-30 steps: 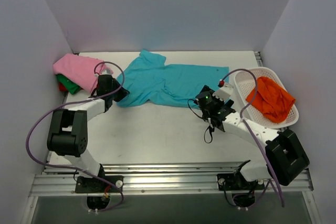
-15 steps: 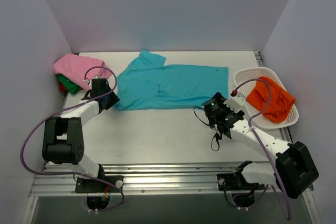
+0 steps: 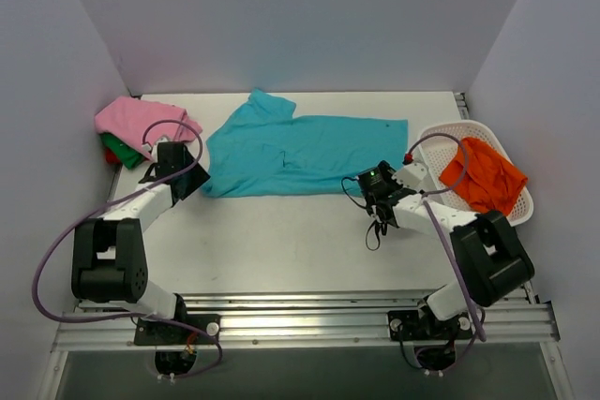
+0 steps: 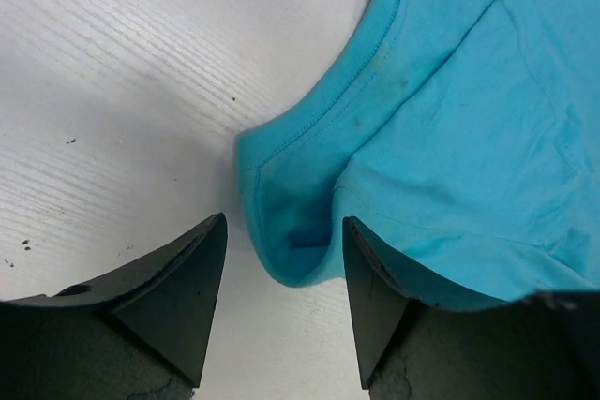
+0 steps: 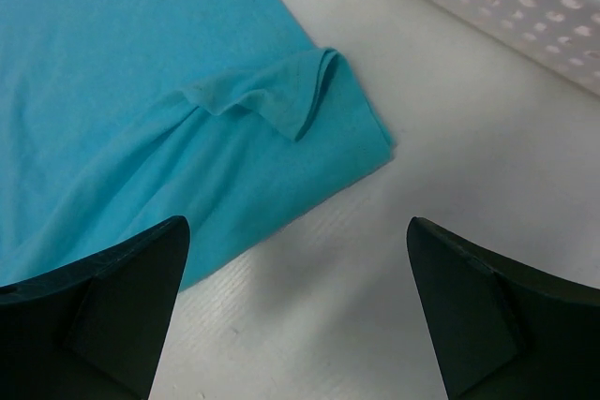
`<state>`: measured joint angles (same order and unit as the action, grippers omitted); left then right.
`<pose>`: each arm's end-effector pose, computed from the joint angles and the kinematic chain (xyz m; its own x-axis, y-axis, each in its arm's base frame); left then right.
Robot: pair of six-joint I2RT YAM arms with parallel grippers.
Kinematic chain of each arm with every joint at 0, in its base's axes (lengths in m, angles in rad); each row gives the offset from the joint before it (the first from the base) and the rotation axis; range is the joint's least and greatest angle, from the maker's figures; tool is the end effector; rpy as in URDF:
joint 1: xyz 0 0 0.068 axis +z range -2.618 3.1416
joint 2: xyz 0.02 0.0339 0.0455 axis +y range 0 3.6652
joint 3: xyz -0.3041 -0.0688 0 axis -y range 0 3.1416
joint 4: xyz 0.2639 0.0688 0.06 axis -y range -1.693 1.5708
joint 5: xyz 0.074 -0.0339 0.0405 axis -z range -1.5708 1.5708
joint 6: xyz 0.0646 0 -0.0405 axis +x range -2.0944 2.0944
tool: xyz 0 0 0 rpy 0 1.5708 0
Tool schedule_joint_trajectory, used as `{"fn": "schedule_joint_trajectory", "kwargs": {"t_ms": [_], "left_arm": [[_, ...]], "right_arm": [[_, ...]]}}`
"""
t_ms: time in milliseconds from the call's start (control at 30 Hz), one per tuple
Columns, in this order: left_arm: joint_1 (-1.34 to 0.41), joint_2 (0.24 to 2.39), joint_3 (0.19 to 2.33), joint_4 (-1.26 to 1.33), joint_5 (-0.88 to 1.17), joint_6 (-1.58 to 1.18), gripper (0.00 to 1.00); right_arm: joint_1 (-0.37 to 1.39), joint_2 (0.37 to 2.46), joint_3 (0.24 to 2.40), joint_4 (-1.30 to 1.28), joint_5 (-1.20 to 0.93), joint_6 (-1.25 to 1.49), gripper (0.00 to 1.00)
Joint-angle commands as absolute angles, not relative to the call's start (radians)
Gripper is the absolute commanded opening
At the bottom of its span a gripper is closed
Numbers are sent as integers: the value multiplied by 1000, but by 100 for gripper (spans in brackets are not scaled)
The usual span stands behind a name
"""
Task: Fold and stack the t-shirts
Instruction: Fold the tshirt
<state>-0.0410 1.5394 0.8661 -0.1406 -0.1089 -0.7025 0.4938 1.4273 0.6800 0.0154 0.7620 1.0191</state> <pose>0.3491 -0.0073 0.1993 -0.5325 -0.6210 -0.5751 -0.4951 0.7797 -0.3834 0.2859 0.1032 0.1984 -0.2153 0.5838 -0.7828 0.5584 0.7312 0.3917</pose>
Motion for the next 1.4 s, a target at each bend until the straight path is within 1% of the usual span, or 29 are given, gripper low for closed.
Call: {"fn": "schedule_joint_trajectory", "kwargs": {"t_ms": [0,33,67,133,167,267,433,667,1000,1133,1167,1200,1367], "left_arm": [[-38,1488,861,-92,-100,-709,61],[-38,1491,861,-84,-92,-709,61],[-37,1494,862,-81,-87,-707,61],[-37,1505,867,-80,-78,-704,61],[-38,1508,868,-78,-75,-704,61],[-38,1513,861,-55,-61,-703,61],[-38,1528,868,-40,-49,-699,60],[-38,1536,876,-32,-38,-699,59],[-37,1549,884,-20,-35,-698,57],[-37,1546,882,-21,-35,-698,57],[-37,1546,882,-23,-37,-696,57],[-37,1546,882,-23,-40,-696,57],[-37,1548,885,-26,-43,-692,57]], "right_arm": [[457,1541,761,90,741,980,94],[448,1561,768,116,733,970,93],[439,1598,784,129,714,968,88],[410,1638,798,155,692,957,83],[402,1646,810,161,686,951,79],[385,1663,828,163,690,937,76],[350,1672,856,166,689,914,66],[305,1713,865,189,652,902,65],[316,1743,879,235,595,903,62],[316,1766,899,242,591,900,59],[316,1770,902,245,589,894,55],[316,1773,908,248,588,894,54],[310,1801,923,250,598,882,53]]}}
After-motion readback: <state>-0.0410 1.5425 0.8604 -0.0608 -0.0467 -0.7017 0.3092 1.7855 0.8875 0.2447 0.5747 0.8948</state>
